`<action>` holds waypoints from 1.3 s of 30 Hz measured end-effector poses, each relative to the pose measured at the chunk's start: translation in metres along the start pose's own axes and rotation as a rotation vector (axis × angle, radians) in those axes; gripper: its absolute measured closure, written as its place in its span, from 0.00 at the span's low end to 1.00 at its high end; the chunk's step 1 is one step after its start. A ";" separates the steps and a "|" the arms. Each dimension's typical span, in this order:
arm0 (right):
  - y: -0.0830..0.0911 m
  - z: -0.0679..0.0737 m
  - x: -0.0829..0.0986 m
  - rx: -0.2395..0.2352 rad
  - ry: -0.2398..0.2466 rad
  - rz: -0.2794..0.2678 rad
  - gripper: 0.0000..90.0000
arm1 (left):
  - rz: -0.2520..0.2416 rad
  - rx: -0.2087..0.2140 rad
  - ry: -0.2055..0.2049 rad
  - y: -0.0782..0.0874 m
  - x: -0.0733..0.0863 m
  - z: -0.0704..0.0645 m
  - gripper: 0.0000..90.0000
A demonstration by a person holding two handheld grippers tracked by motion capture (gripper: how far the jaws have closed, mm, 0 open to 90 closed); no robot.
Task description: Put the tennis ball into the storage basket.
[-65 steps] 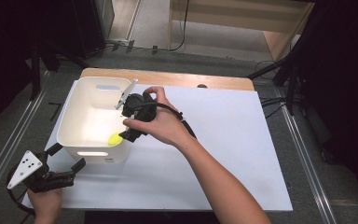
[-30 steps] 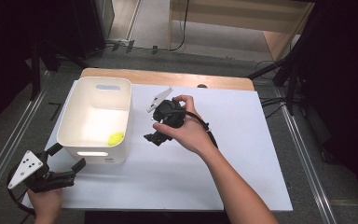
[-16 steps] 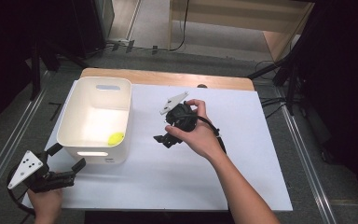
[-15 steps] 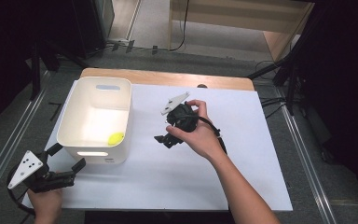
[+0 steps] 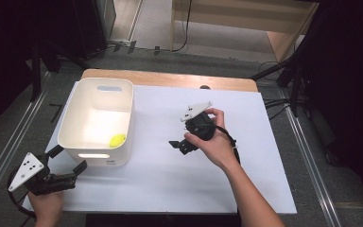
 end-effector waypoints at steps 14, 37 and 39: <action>0.013 -0.020 0.039 -0.001 -0.090 -0.071 0.00 | 0.001 -0.001 -0.001 0.000 0.000 0.000 0.00; 0.037 -0.044 0.105 0.023 -0.210 -0.210 0.00 | 0.005 0.001 -0.010 0.000 0.000 -0.001 0.00; 0.039 -0.046 0.110 0.022 -0.217 -0.217 0.00 | 0.006 0.000 -0.011 -0.001 0.000 -0.001 0.00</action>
Point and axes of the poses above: each handheld gripper's, and its own axes: y roughly backward along the jaws, x roughly out of its underside, z roughly to its left, the point moved 1 cm from there along -y, roughly forward along the jaws, and after that the axes turned 14 degrees about -y, right-handed, at the moved point
